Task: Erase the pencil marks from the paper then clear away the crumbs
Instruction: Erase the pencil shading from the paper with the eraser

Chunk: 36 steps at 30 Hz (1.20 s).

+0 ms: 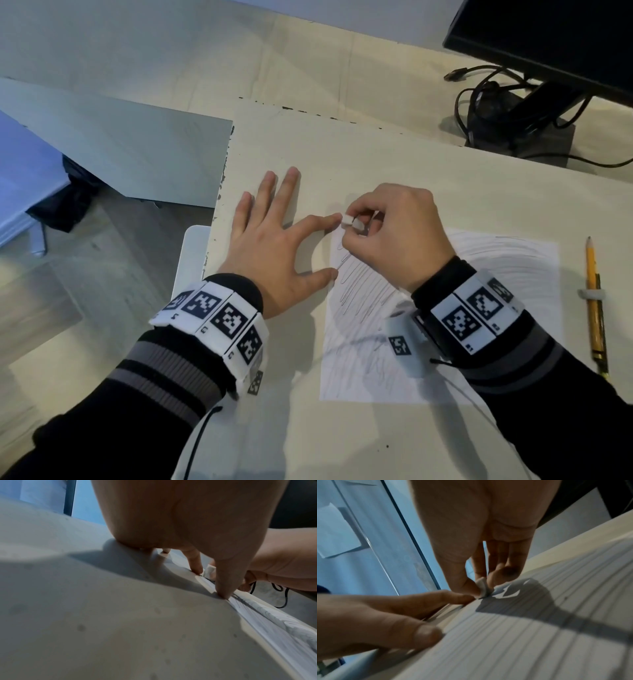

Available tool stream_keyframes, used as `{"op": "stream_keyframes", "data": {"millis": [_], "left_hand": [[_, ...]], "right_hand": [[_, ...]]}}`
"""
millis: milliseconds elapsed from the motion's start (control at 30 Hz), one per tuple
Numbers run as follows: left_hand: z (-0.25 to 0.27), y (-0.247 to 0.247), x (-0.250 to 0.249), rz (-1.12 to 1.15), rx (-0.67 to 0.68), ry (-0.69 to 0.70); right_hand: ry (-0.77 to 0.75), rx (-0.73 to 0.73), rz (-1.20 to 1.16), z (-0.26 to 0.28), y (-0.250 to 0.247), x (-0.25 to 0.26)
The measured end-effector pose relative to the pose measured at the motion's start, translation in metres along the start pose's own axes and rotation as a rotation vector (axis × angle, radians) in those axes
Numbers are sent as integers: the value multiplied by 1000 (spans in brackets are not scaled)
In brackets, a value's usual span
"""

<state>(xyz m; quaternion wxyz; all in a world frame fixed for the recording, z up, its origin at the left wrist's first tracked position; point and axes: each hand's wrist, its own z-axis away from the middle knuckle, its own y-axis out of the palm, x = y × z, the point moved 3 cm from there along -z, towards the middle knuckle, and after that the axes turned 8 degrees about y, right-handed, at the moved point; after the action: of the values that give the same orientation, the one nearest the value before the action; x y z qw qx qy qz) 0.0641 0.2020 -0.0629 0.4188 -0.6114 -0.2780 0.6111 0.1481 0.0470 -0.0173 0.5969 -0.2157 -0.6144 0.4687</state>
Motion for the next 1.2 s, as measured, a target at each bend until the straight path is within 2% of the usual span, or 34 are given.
{"op": "stream_keyframes", "data": {"millis": [100, 367, 533, 633, 767, 900, 1033, 1133, 1200], "left_hand": [[1, 0, 0, -13, 3, 1], [1, 0, -1, -34, 26, -5], [1, -1, -1, -35, 40, -12], [1, -1, -1, -26, 32, -13], [0, -2, -1, -33, 42, -15], [1, -2, -2, -27, 37, -16], [0, -2, -2, -38, 49, -25], [1, -3, -2, -23, 40, -20], [1, -3, -2, -24, 45, -20]], "right_hand": [[-40, -29, 77, -1, -1, -1], [-245, 177, 102, 13, 3, 2], [-275, 127, 138, 8, -4, -7], [-358, 223, 118, 16, 2, -2], [-312, 178, 115, 7, -5, -6], [-371, 272, 105, 14, 1, -2], [-306, 188, 100, 4, -6, -7], [-358, 273, 91, 13, 0, -4], [-338, 262, 98, 9, -2, -5]]}}
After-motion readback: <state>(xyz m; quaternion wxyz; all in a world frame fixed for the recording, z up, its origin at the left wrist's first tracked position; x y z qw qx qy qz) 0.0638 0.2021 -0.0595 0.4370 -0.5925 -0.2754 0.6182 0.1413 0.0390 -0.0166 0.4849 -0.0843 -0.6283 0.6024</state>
